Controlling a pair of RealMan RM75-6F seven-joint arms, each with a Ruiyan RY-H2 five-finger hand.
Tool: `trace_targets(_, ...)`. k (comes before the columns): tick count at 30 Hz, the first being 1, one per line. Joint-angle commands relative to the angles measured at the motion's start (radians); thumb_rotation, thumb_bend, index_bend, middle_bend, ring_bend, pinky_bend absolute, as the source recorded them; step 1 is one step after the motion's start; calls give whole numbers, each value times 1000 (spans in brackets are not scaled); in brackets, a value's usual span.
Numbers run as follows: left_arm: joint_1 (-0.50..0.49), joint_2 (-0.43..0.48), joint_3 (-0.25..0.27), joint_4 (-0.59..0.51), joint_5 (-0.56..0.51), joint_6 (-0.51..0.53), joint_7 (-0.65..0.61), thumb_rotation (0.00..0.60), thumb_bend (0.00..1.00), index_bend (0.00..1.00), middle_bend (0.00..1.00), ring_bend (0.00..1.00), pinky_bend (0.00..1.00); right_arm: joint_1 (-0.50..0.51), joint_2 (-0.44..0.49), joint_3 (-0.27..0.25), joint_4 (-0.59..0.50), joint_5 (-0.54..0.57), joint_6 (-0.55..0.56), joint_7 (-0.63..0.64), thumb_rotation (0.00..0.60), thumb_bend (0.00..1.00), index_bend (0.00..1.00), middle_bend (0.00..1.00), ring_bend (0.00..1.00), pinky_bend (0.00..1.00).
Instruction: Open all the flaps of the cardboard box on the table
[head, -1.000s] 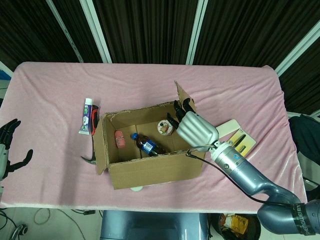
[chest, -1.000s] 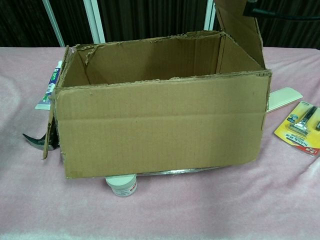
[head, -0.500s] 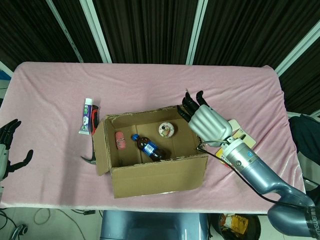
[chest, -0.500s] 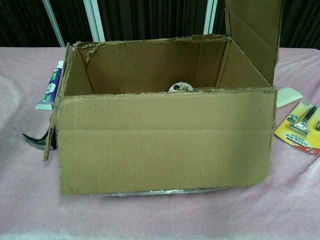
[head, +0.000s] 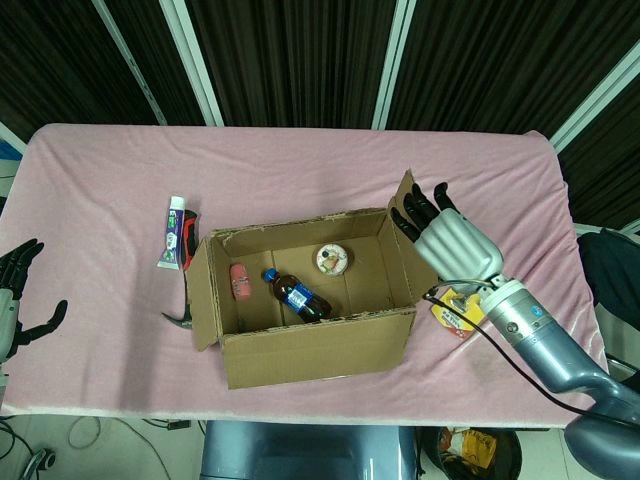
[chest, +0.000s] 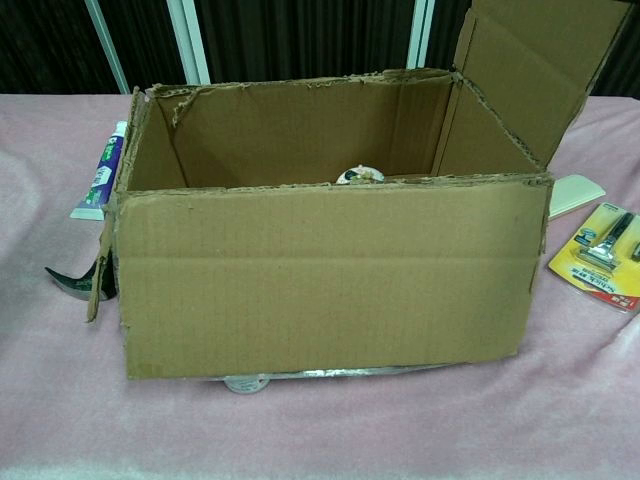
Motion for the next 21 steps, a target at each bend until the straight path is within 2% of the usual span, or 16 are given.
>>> trace_targets(1, 0, 0, 0, 0, 1, 1, 1, 600, 343, 61, 39, 29, 62, -24, 18, -4, 13, -17, 4, 16, 600, 158, 0, 127, 87, 236)
trace_targets(9, 1, 0, -1, -1, 2, 5, 1, 600, 344, 61, 39, 29, 62, -133, 87, -24, 81, -35, 25, 104, 600, 158, 2, 127, 87, 236)
trace_targets(14, 1, -1, 1, -1, 7, 7, 10, 600, 342, 62, 38, 29, 58, -215, 87, -43, 117, -40, 45, 162, 600, 158, 3, 127, 87, 236)
trace_targets(17, 2, -3, 2, 3, 13, 13, 18, 600, 283, 61, 36, 25, 47, -288, 47, -38, 120, -46, 114, 248, 600, 158, 2, 127, 87, 236)
trace_targets(21, 1, 5, 14, 4, 8, -2, 73, 600, 159, 46, 11, 0, 17, -425, -74, -12, 104, -54, 294, 431, 600, 157, 0, 128, 87, 236)
